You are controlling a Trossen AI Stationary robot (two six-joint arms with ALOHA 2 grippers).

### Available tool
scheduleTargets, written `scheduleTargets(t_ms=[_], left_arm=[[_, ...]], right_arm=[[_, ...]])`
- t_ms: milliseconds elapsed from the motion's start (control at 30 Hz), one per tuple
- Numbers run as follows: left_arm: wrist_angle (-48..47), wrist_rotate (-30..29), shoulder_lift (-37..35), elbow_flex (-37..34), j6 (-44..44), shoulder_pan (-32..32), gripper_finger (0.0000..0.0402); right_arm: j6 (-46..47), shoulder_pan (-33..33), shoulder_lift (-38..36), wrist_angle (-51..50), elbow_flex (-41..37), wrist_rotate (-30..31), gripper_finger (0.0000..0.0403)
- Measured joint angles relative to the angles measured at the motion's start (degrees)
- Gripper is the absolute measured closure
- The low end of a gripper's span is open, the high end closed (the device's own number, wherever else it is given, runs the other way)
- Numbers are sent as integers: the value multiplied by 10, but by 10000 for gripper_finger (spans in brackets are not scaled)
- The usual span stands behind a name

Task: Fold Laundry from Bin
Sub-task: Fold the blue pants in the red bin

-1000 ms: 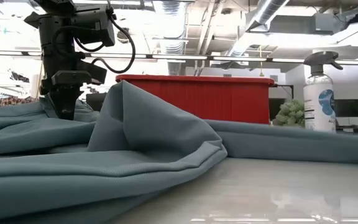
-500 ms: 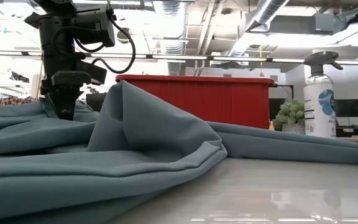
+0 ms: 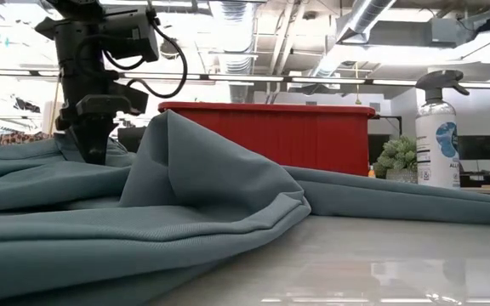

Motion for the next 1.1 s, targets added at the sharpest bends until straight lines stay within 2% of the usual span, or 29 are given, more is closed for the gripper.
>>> scheduleTargets(t_ms=[67, 200, 533, 767, 900, 1067, 1100], left_arm=[[8, 1, 0, 0, -1, 0, 401], [16, 16, 0, 0, -1, 0, 401], [17, 22, 0, 0, 1, 0, 401], [17, 24, 0, 0, 7, 0, 401], [17, 24, 0, 0, 9, 0, 402], [20, 23, 0, 0, 12, 0, 401], [20, 22, 0, 0, 12, 0, 402]], right_arm=[[2, -16, 7, -14, -18, 12, 231], [20, -41, 8, -31, -70, -5, 229], [101, -45, 7, 80, -175, -49, 204], [117, -38, 7, 113, -220, -98, 207], [117, -37, 7, 115, -225, -124, 248], [102, -37, 7, 129, -225, -118, 374], [97, -39, 7, 132, -225, -114, 384]])
